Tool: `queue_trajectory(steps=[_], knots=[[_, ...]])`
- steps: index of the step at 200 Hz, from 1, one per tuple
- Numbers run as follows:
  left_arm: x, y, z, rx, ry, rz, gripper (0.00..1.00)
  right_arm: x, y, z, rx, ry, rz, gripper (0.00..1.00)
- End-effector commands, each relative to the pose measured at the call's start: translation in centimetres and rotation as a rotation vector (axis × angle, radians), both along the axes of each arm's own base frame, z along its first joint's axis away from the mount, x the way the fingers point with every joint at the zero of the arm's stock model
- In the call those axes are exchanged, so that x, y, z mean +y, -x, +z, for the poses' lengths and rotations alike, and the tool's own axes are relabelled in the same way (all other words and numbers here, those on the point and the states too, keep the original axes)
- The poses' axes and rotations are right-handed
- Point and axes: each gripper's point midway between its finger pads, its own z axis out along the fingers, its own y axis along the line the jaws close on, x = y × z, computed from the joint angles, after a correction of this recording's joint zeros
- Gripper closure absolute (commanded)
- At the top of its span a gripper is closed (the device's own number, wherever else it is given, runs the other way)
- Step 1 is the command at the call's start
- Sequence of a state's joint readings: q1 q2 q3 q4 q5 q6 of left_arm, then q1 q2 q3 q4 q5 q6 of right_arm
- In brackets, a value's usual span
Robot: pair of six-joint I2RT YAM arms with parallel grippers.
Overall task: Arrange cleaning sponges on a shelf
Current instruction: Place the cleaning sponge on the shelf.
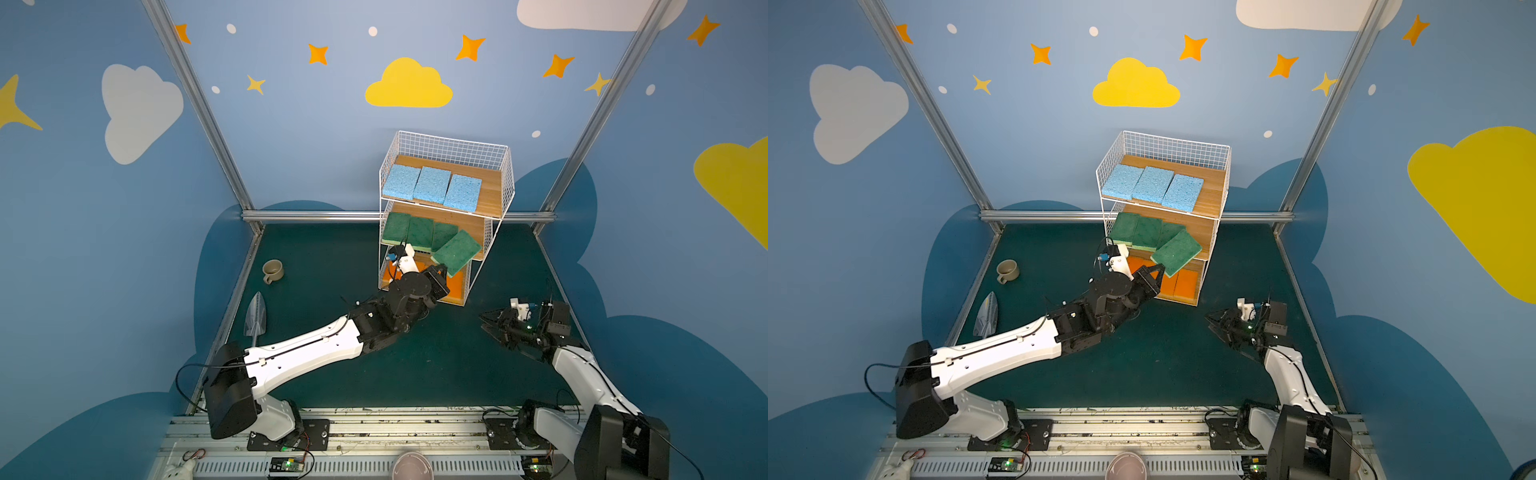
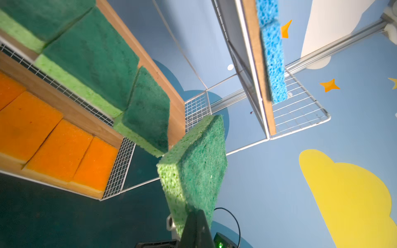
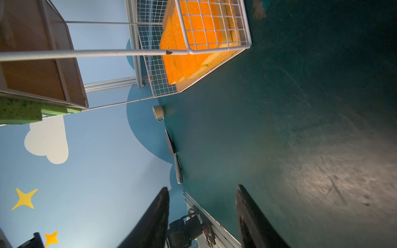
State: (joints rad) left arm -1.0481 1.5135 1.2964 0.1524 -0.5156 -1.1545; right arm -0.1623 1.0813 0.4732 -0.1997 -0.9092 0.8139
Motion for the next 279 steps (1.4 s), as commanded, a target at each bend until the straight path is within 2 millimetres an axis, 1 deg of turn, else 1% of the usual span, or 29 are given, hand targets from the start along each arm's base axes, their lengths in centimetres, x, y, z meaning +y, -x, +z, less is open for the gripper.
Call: queue_trajectory(steps=[1, 27, 47, 51, 77, 99, 133, 173, 196, 216, 237, 257, 261, 265, 274, 279], knots=[[-0.4, -1.1, 1.1, -0.031, 0.001, 0.041, 0.97, -0.1, -0.6, 1.2, -0.033, -0.009, 0.015, 0.5], [-1.6, -2.3, 0.2, -0.007, -0.002, 0.049, 0.97, -0.3, -0.7, 1.2, -0.034, -0.016, 0.015, 0.5], [-2.8, -2.9, -0.3, 0.004, 0.0, 0.04, 0.97, -0.3, -0.7, 1.1, -0.035, -0.02, 0.018, 0.5], [-3.1, -3.1, 0.0, 0.0, 0.005, 0.039, 0.97, -0.4, -0.7, 1.1, -0.035, -0.02, 0.019, 0.5], [-4.6, -3.9, 0.0, 0.0, 0.014, 0.033, 0.97, -0.5, -0.6, 0.9, -0.03, -0.028, 0.02, 0.5], [-5.7, -4.4, -0.3, 0.007, 0.02, 0.029, 0.97, -0.6, -0.5, 0.6, -0.027, -0.038, 0.019, 0.5], [-7.2, -5.1, -1.1, 0.03, 0.036, 0.022, 0.97, -0.7, -0.4, 0.7, -0.031, -0.047, 0.02, 0.5], [-9.2, -5.4, -2.1, 0.055, 0.054, -0.003, 0.97, -0.9, -0.3, 0.7, -0.029, -0.059, 0.022, 0.5], [-9.8, -5.4, -2.7, 0.074, 0.06, -0.013, 0.97, -1.1, -0.3, 0.9, -0.034, -0.065, 0.018, 0.5], [-10.0, -5.4, -3.3, 0.088, 0.063, -0.015, 0.97, -1.2, -0.3, 1.0, -0.039, -0.068, 0.018, 0.5], [-10.1, -5.5, -2.9, 0.075, 0.066, -0.027, 0.97, -1.2, -0.3, 1.0, -0.04, -0.064, 0.015, 0.5], [-10.5, -5.4, -1.1, 0.019, 0.055, -0.066, 0.97, -1.2, -0.3, 1.1, -0.048, -0.062, 0.019, 0.49], [-10.8, -5.1, -0.6, 0.005, 0.052, -0.08, 0.94, -1.2, -0.2, 1.2, -0.051, -0.062, 0.021, 0.48], [-10.8, -5.1, -0.2, -0.008, 0.046, -0.09, 0.88, -1.2, -0.2, 1.3, -0.052, -0.062, 0.02, 0.48], [-11.1, -4.8, 0.7, -0.04, 0.034, -0.119, 0.69, -1.1, -0.2, 1.6, -0.059, -0.062, 0.024, 0.47], [-11.2, -4.6, 1.1, -0.054, 0.024, -0.132, 0.59, -1.1, -0.2, 1.8, -0.065, -0.06, 0.025, 0.46]])
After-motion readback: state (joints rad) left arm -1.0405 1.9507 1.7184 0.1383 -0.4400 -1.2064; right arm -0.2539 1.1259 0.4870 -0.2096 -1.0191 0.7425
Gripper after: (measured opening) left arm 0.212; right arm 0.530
